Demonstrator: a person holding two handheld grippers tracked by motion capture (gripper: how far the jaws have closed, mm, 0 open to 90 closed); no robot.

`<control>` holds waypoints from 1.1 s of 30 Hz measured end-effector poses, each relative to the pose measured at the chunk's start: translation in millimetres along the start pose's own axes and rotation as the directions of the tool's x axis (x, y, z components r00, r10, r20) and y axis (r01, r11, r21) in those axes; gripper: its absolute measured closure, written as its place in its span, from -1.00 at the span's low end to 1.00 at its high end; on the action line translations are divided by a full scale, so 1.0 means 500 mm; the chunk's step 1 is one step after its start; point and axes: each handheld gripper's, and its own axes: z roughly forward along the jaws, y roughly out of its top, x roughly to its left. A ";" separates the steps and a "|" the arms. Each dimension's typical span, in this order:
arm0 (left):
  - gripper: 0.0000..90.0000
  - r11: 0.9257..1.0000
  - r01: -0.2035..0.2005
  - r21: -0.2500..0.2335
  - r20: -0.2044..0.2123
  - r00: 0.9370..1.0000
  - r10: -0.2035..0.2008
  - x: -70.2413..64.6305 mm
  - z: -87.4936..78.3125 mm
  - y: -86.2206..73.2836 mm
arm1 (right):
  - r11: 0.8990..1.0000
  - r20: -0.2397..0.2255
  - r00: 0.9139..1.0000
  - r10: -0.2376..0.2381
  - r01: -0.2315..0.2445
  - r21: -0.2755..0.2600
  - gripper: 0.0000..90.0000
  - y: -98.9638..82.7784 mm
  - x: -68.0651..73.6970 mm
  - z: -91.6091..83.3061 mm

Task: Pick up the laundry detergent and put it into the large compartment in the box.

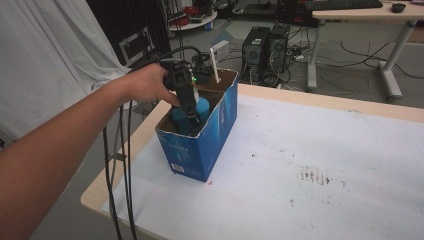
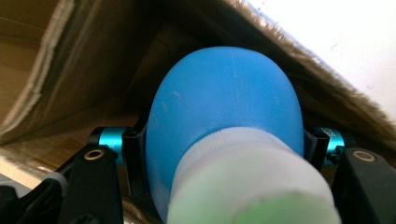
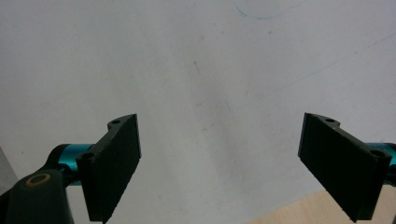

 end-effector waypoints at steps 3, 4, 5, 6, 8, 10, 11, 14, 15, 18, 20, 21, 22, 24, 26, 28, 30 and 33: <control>-0.16 1.000 0.003 0.008 -0.002 1.000 -0.003 0.001 0.008 -0.001 | 1.000 0.001 1.000 0.002 -0.002 0.003 -0.73 0.000 0.000 0.001; -0.16 1.000 0.005 0.009 -0.002 1.000 -0.005 0.001 0.010 -0.002 | 1.000 0.001 1.000 0.002 -0.002 0.003 -0.73 -0.001 0.000 0.001; -0.16 1.000 0.006 0.003 -0.003 1.000 -0.006 0.001 0.011 -0.002 | 1.000 0.000 1.000 0.005 -0.005 0.003 -0.73 -0.001 0.001 0.002; -0.16 1.000 0.006 0.003 -0.003 1.000 -0.006 0.001 0.011 -0.002 | 1.000 0.000 1.000 0.005 -0.005 0.003 -0.73 -0.001 0.001 0.002; -0.16 1.000 0.011 0.002 -0.003 1.000 -0.011 0.002 0.011 -0.002 | 1.000 -0.001 1.000 0.005 -0.005 0.002 -0.73 -0.002 0.000 0.002; -0.16 1.000 0.015 -0.001 -0.004 1.000 -0.015 0.002 0.012 -0.001 | 1.000 -0.001 1.000 0.002 -0.002 0.002 -0.73 -0.002 0.000 0.003; -0.17 1.000 0.019 0.002 -0.004 1.000 -0.019 0.003 0.013 0.000 | 1.000 -0.001 1.000 0.002 -0.002 0.002 -0.73 -0.002 0.000 0.003; -0.17 1.000 0.026 -0.004 -0.007 1.000 -0.026 0.004 0.014 0.003 | 1.000 -0.002 1.000 0.003 -0.003 0.005 -0.73 -0.003 0.001 0.004; -0.17 1.000 0.028 -0.004 -0.008 1.000 -0.028 0.004 0.015 0.004 | 1.000 -0.002 1.000 0.001 -0.001 0.004 -0.73 -0.003 0.001 0.005; -0.17 0.999 0.032 -0.013 -0.007 0.999 -0.032 0.005 0.015 0.010 | 1.000 -0.003 1.000 0.000 0.000 0.004 -0.73 -0.002 0.001 0.006; -0.22 0.999 0.037 -0.010 -0.010 0.999 -0.038 0.006 0.016 0.012 | 1.000 -0.004 1.000 -0.004 0.004 0.003 -0.73 0.000 0.003 0.006; -0.25 0.999 0.042 -0.012 -0.017 0.999 -0.043 0.007 0.017 0.011 | 1.000 -0.004 1.000 -0.004 0.004 0.004 -0.73 0.001 0.004 0.006; -0.30 0.999 0.047 -0.013 -0.020 0.999 -0.047 0.007 0.017 0.011 | 1.000 -0.005 1.000 -0.005 0.005 0.003 -0.73 0.001 0.005 0.006; -0.31 0.999 0.051 -0.020 -0.026 0.998 -0.051 0.008 0.014 0.008 | 1.000 -0.005 1.000 -0.006 0.006 0.000 -0.73 0.001 0.005 0.006; -0.31 0.998 0.058 -0.036 -0.027 0.998 -0.059 0.009 0.009 0.005 | 1.000 -0.002 1.000 -0.006 0.006 0.001 -0.73 0.000 0.005 0.004; -0.31 0.996 0.063 -0.057 -0.024 0.998 -0.065 0.010 0.001 0.002 | 1.000 -0.004 1.000 -0.005 0.005 -0.005 -0.73 -0.001 0.004 0.003; -0.33 0.995 0.068 -0.070 -0.028 0.997 -0.070 0.010 -0.005 -0.001 | 1.000 -0.003 1.000 -0.004 0.004 -0.005 -0.73 -0.001 0.005 0.003; -0.34 0.993 0.078 -0.089 -0.035 0.996 -0.081 0.010 -0.017 -0.004 | 1.000 -0.003 1.000 -0.010 0.010 -0.003 -0.73 0.001 0.006 0.003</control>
